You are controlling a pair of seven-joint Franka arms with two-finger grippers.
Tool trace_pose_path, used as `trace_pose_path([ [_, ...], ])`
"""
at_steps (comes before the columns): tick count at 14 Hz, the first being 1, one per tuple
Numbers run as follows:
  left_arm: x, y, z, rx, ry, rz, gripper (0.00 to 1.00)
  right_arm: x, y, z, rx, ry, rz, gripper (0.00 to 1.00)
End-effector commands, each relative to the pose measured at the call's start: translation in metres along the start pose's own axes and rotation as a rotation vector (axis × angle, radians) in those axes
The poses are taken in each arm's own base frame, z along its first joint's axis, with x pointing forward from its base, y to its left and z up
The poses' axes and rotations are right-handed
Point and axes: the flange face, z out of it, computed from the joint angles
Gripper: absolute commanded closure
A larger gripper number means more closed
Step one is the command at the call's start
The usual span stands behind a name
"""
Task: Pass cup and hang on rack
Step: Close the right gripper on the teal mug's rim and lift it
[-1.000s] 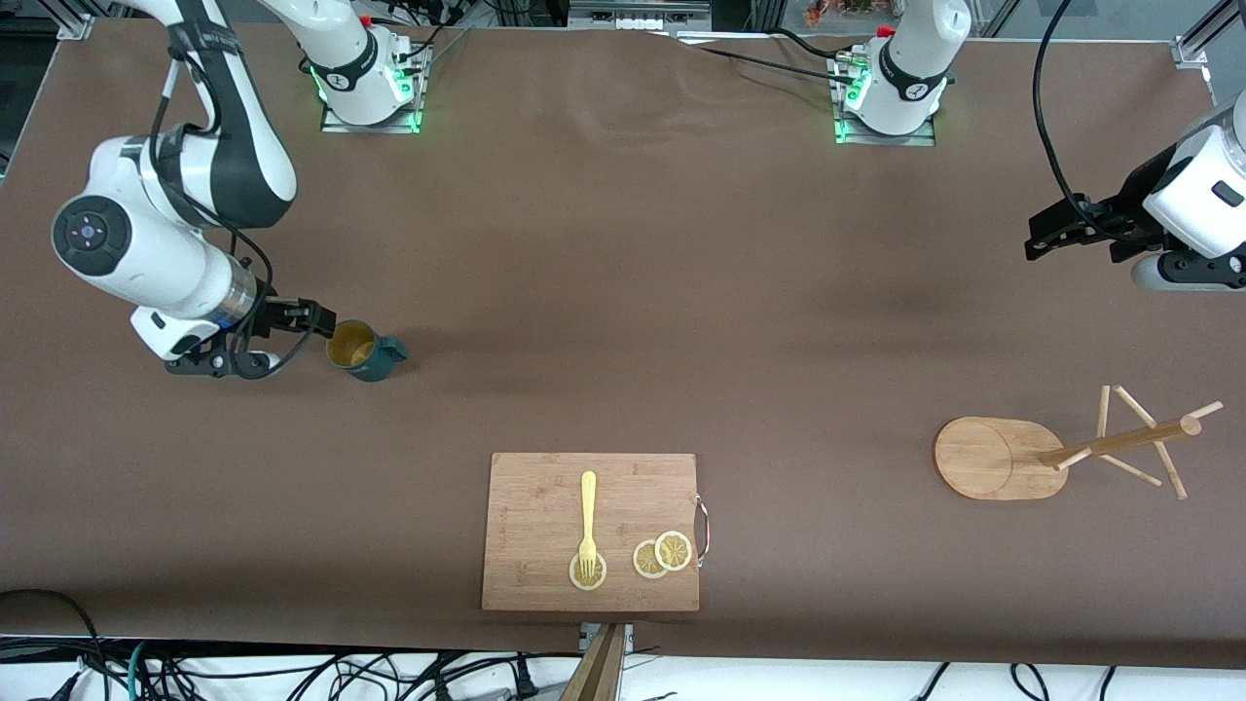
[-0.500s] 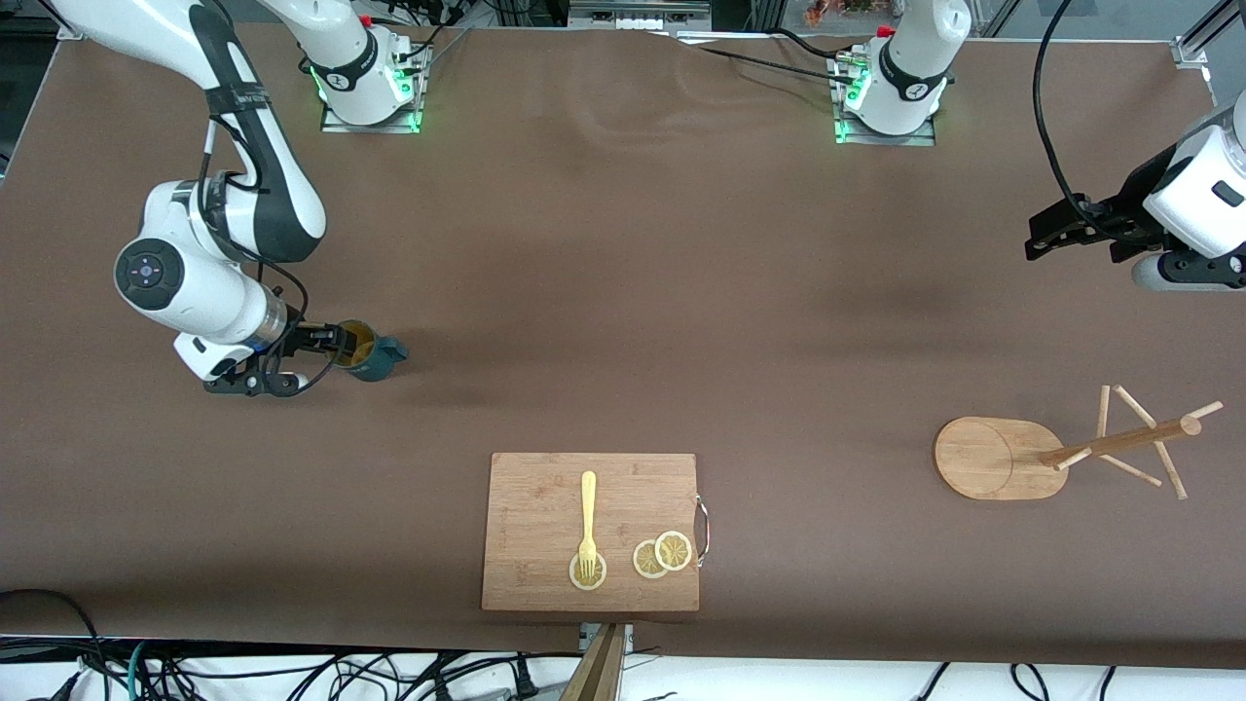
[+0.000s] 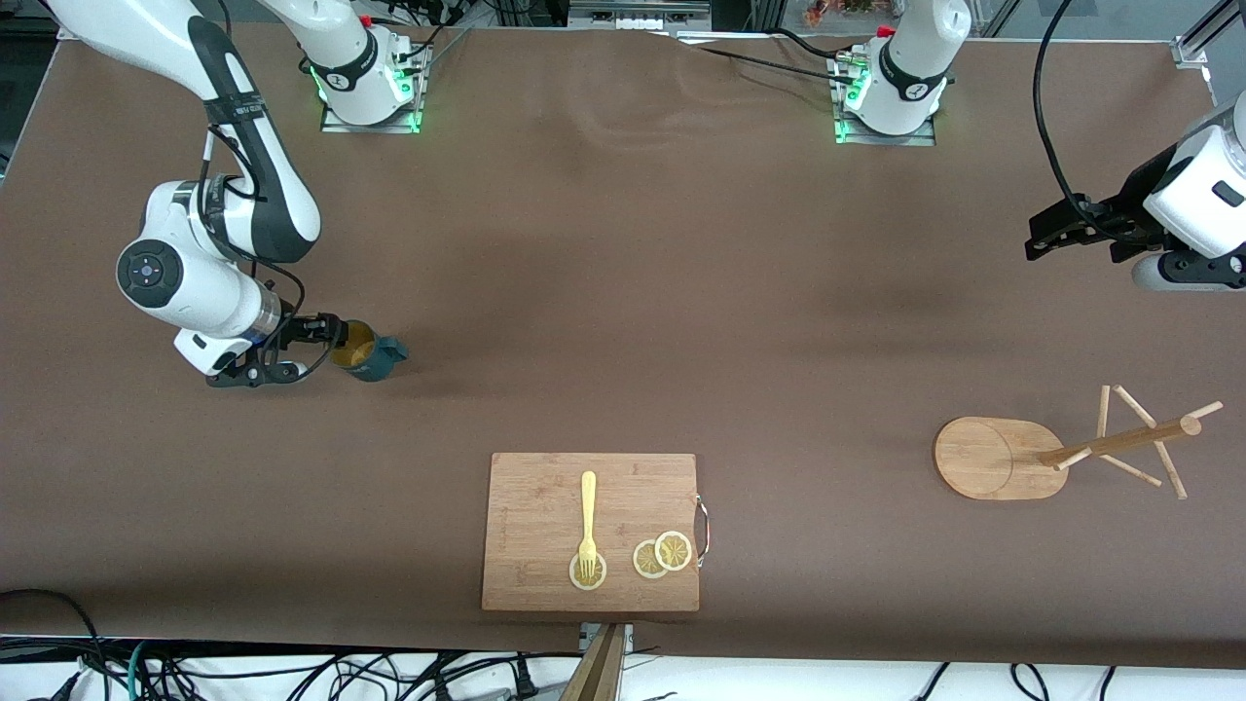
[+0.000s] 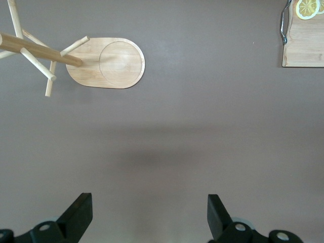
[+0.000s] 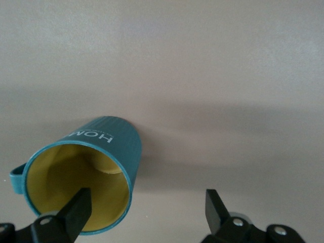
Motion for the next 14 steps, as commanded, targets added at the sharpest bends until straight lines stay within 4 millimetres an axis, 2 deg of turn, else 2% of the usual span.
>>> trace_pose_path([
  [1,0.004,0.000,-0.005,-0.003,0.009,0.010,0.00,-0.002,0.001,0.012,-0.006,0.012,-0.013,0.04],
  [4,0.004,-0.001,-0.006,-0.005,0.009,0.010,0.00,0.003,-0.001,0.026,-0.004,0.014,-0.006,0.16],
  [5,0.004,-0.001,-0.006,-0.005,0.009,0.010,0.00,0.003,-0.001,0.026,-0.002,0.017,-0.004,0.25],
  [8,0.003,0.002,-0.005,-0.003,0.009,0.013,0.00,0.005,-0.003,0.030,0.004,0.009,0.003,0.60],
  [10,0.004,0.002,-0.005,-0.005,0.009,0.013,0.00,0.006,-0.004,0.029,0.018,0.010,0.017,0.76],
  [12,0.004,0.001,-0.005,-0.005,0.009,0.012,0.00,0.005,-0.004,0.031,0.019,0.005,0.032,0.82],
  [14,0.003,0.004,-0.005,-0.004,0.008,0.013,0.00,0.005,-0.007,0.031,0.019,0.003,0.054,0.93],
])
